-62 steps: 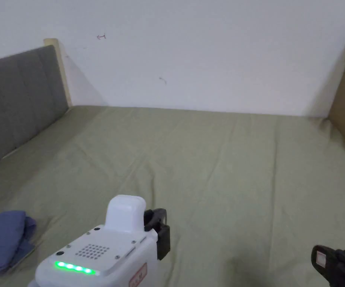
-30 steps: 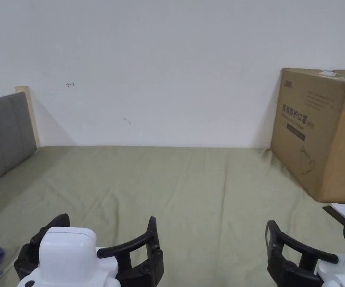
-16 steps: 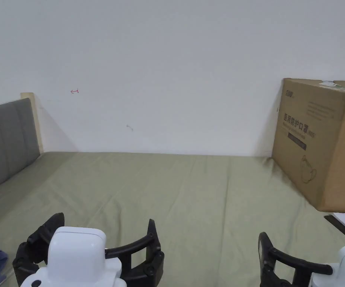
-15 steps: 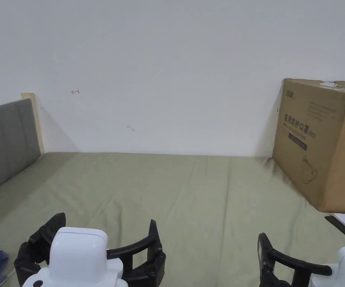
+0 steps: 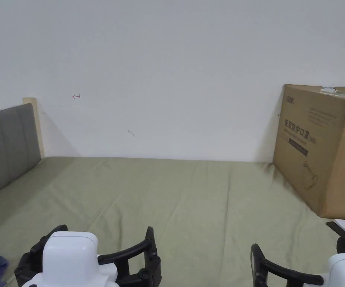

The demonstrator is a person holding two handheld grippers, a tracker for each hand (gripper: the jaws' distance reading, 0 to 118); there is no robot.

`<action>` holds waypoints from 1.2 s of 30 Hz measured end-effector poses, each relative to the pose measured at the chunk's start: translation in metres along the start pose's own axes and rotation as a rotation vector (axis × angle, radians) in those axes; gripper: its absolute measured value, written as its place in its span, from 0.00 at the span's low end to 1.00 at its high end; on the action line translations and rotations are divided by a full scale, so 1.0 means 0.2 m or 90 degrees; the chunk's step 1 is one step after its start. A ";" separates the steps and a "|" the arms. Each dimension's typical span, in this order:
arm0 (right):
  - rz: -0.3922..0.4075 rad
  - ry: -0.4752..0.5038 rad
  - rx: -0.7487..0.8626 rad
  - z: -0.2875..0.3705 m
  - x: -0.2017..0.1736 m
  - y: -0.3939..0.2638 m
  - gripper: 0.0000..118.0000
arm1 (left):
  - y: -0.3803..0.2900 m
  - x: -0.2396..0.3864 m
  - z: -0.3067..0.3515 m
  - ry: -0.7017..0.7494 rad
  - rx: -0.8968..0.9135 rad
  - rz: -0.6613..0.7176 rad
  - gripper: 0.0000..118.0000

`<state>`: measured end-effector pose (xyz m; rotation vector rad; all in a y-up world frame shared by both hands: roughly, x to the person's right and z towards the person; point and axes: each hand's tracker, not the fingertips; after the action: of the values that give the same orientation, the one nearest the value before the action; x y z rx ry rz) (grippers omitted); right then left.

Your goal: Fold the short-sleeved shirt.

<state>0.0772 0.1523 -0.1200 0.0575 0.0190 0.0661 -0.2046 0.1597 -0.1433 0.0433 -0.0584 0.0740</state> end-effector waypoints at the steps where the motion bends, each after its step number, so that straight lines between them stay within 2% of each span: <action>1: 0.000 0.003 -0.004 0.00 0.00 0.00 1.00 | 0.00 0.00 -0.01 0.009 -0.007 0.002 1.00; 5: -0.005 0.012 -0.021 -0.02 -0.02 -0.02 1.00 | 0.00 0.01 -0.01 0.037 -0.023 0.014 1.00; 10: -0.002 0.021 -0.038 -0.04 -0.04 -0.05 1.00 | 0.01 0.02 -0.01 0.064 -0.080 0.071 1.00; 17: -0.006 0.031 -0.059 -0.06 -0.05 -0.07 1.00 | 0.02 0.06 0.00 0.070 -0.104 0.029 1.00; 21: -0.009 0.031 -0.062 -0.06 -0.05 -0.08 1.00 | 0.03 0.08 -0.01 0.073 -0.110 0.034 1.00; 24: -0.009 0.030 -0.064 -0.06 -0.05 -0.08 1.00 | 0.01 0.07 -0.01 0.034 -0.115 0.056 1.00; 32: -0.013 0.025 -0.070 -0.07 -0.02 -0.11 1.00 | -0.03 0.11 -0.05 0.040 -0.142 0.035 1.00; 36: -0.018 0.017 -0.079 -0.10 0.01 -0.16 1.00 | -0.08 0.12 -0.11 0.039 -0.164 0.053 1.00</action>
<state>0.0800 0.1213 -0.1410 -0.0676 0.0422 0.0398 -0.1787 0.1472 -0.1636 -0.2183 -0.0074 0.1506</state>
